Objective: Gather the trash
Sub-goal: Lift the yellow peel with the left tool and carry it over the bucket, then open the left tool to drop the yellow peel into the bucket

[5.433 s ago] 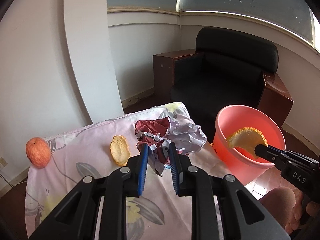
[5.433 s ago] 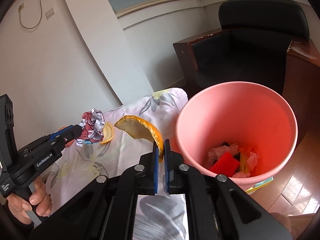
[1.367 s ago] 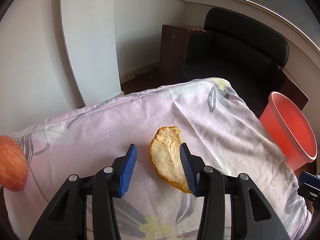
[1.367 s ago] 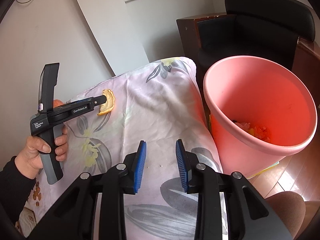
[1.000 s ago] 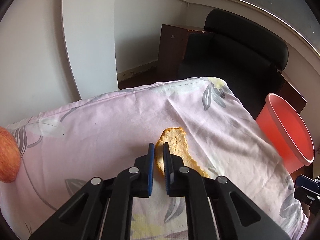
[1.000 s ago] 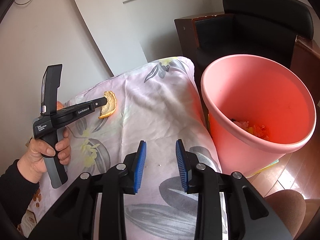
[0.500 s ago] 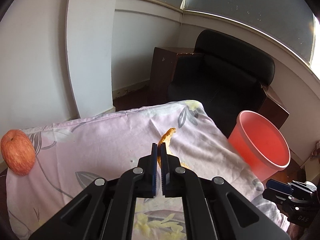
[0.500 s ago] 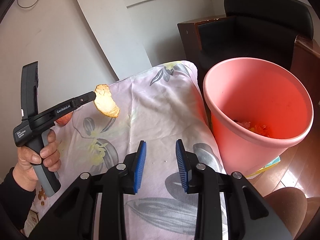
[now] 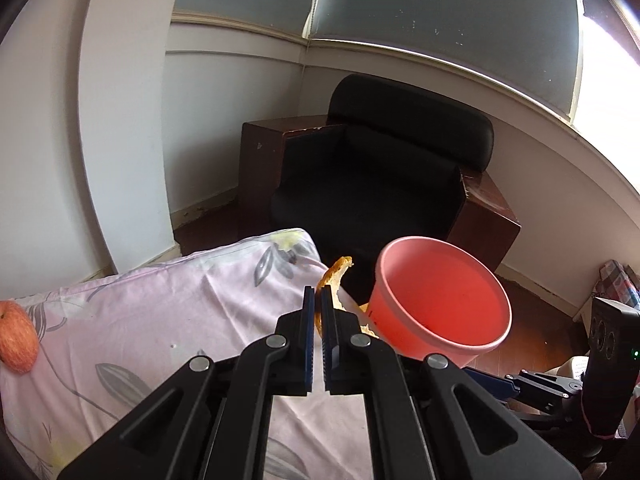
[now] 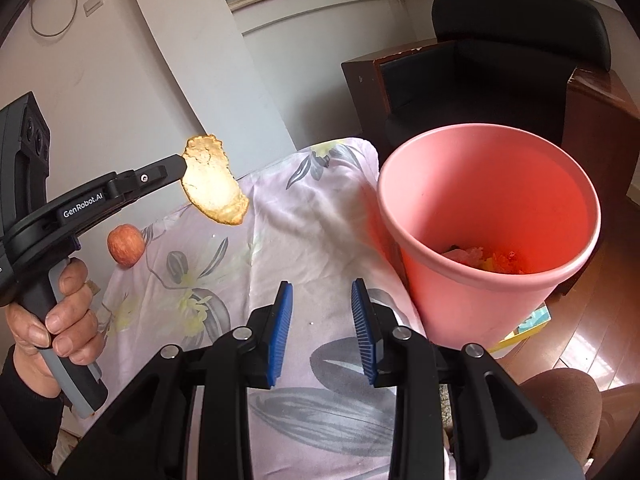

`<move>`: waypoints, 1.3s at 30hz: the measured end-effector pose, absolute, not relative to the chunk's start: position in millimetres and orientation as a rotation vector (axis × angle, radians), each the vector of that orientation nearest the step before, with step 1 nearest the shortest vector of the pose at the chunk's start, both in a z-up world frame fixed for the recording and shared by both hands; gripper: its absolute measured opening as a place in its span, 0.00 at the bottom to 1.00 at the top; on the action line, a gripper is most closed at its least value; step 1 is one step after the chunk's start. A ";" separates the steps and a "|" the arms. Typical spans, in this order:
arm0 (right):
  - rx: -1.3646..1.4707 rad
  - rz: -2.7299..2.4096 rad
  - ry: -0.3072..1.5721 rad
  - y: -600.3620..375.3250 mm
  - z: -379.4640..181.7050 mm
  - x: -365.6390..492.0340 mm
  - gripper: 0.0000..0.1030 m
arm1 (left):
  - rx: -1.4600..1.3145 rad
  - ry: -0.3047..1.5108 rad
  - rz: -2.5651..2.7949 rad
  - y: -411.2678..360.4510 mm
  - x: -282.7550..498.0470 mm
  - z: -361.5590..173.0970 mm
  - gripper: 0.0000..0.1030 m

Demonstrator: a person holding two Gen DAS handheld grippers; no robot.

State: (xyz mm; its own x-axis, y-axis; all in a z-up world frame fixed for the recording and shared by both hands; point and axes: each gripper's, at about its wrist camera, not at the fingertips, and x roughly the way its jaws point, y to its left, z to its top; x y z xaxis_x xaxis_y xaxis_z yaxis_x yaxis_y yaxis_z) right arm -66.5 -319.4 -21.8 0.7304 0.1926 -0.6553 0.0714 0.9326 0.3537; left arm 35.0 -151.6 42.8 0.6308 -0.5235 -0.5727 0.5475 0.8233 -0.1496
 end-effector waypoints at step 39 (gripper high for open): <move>0.536 -0.144 0.674 -432.8 -41.1 -116.1 0.30 | 0.170 0.793 -0.736 -331.9 31.8 -8.0 0.10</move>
